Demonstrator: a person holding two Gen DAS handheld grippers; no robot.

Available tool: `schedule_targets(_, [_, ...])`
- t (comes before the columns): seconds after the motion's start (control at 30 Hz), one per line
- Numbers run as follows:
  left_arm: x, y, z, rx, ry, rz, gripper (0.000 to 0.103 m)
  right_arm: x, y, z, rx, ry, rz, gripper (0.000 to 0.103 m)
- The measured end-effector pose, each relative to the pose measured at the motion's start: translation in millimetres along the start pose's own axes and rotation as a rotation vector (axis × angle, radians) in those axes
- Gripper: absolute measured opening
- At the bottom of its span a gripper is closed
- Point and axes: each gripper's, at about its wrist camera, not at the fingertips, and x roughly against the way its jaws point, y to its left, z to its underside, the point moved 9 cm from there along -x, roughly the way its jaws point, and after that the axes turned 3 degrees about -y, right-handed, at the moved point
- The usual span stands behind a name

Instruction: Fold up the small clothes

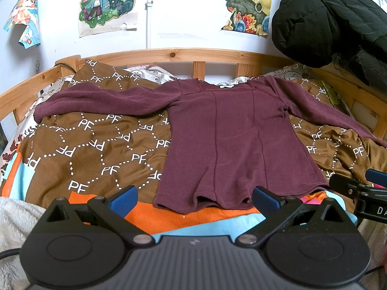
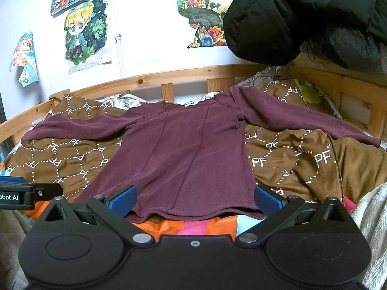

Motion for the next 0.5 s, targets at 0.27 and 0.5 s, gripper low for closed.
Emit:
schedule_targets(0.27, [0.8, 1.6, -0.2, 0.001, 0.001, 0.0, 0.102, -0.2, -0.4, 0.0, 0.0, 0.002, 0.0, 0.103])
schedule_targets(0.5, [1.4, 3.0, -0.3, 0.001, 0.002, 0.0, 0.102, 0.1, 0.0, 0.1, 0.0, 0.002, 0.0, 0.103])
